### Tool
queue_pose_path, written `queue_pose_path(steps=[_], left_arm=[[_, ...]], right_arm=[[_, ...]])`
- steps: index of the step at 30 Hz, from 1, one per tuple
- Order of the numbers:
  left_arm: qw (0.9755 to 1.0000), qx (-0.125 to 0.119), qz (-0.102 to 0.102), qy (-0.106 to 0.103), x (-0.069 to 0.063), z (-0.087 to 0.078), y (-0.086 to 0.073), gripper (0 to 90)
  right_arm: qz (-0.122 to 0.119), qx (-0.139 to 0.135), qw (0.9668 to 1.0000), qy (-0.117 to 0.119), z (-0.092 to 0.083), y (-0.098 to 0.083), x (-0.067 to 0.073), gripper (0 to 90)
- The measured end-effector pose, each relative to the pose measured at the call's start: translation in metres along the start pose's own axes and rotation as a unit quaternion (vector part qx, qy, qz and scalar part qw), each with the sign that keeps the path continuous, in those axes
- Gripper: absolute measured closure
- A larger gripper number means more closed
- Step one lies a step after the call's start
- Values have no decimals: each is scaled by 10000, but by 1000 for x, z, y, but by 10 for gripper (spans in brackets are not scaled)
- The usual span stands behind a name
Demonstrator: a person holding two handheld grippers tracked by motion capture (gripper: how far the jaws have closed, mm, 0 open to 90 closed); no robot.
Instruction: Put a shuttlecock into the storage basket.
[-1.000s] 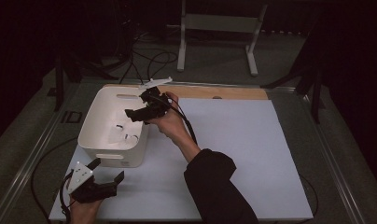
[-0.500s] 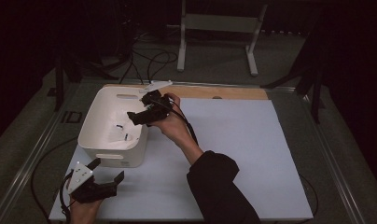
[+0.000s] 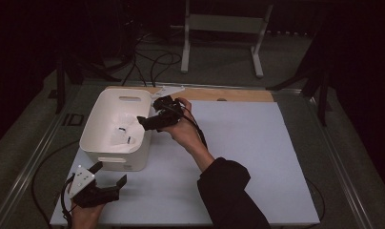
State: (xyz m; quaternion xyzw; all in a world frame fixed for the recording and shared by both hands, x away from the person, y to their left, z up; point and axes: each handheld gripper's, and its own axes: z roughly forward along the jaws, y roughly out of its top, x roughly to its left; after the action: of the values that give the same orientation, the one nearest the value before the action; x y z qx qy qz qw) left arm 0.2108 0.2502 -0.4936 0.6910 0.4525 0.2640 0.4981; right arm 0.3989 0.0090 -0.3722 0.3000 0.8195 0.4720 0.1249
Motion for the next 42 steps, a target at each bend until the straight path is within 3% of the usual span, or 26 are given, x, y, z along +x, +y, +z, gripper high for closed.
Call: queue_pose_path(steps=[21, 35, 42], left_arm=[[10000, 4, -5, 1, 0, 0, 0, 10], [10000, 33, 10, -4, 0, 1, 0, 10], [10000, 28, 7, 2, -1, 1, 0, 10]], right_arm=[[129, -121, 9992, -346, -29, -27, -20, 94], [-15, -106, 9968, -795, -61, -57, -31, 94], [31, -150, 9953, -960, -83, -77, -39, 94]])
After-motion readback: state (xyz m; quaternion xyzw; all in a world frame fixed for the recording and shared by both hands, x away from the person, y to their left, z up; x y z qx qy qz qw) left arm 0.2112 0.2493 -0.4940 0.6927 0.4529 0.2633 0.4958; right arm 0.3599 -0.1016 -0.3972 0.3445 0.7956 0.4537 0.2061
